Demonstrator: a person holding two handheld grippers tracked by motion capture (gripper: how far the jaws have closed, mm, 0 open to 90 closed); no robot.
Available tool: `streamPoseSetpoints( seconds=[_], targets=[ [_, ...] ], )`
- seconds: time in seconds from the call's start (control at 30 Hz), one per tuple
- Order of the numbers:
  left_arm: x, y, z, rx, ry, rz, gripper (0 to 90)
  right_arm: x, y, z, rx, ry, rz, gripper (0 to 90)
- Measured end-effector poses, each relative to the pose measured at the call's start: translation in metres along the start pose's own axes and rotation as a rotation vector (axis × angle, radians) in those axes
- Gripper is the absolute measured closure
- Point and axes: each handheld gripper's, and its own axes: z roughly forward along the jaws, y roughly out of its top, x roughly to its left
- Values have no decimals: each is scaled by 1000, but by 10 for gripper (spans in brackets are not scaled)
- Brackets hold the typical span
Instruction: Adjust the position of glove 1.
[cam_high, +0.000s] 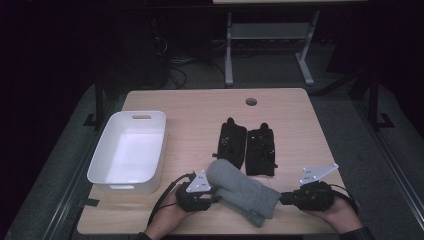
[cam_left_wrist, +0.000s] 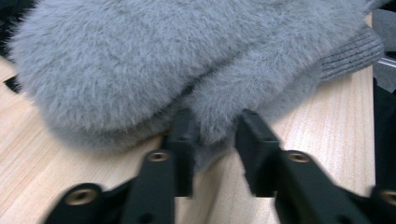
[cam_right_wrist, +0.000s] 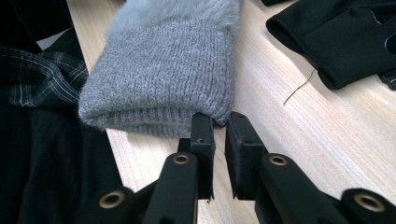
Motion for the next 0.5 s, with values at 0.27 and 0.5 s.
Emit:
streamPoseSetpoints(
  seconds=[0.27,0.5],
  targets=[
    [2,3,-6,-3,9,9,893,2,1,-2,-8,4,0,862],
    [-8,1,4,30,36,73,447,2,1,-3,-13,6,-4,863]
  ],
)
